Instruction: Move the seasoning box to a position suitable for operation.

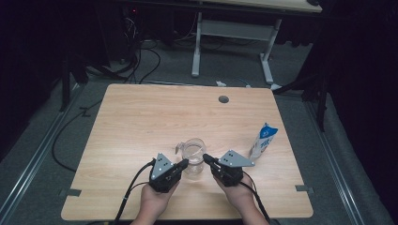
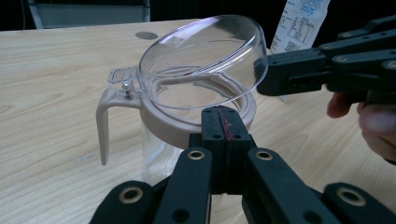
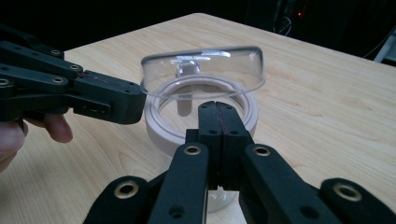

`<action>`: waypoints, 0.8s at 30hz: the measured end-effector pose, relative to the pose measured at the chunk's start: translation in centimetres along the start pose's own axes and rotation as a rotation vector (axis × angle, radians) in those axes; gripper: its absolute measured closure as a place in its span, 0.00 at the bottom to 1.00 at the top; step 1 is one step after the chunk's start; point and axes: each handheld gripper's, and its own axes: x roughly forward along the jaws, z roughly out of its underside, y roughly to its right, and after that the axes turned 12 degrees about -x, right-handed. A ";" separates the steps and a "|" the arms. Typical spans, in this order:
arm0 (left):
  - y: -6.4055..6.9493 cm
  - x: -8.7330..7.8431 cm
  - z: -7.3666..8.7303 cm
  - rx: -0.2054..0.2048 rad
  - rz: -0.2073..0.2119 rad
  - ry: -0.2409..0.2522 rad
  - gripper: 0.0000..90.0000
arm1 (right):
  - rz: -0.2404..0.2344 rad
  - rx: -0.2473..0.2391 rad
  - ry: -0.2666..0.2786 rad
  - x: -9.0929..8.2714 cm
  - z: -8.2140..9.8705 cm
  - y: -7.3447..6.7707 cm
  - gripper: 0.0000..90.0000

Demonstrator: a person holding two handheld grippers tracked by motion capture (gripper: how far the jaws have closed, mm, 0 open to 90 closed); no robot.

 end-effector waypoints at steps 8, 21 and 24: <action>0.0 0.2 0.0 -0.008 0.011 0.003 1.00 | -0.012 -0.025 0.001 0.7 0.0 -0.4 1.00; 0.2 0.2 -0.2 -0.015 0.014 0.018 1.00 | -0.003 -0.022 0.004 1.1 -0.1 -0.4 1.00; 0.2 0.2 -0.3 -0.018 0.013 0.025 1.00 | -0.002 -0.024 0.006 1.1 0.0 -0.4 1.00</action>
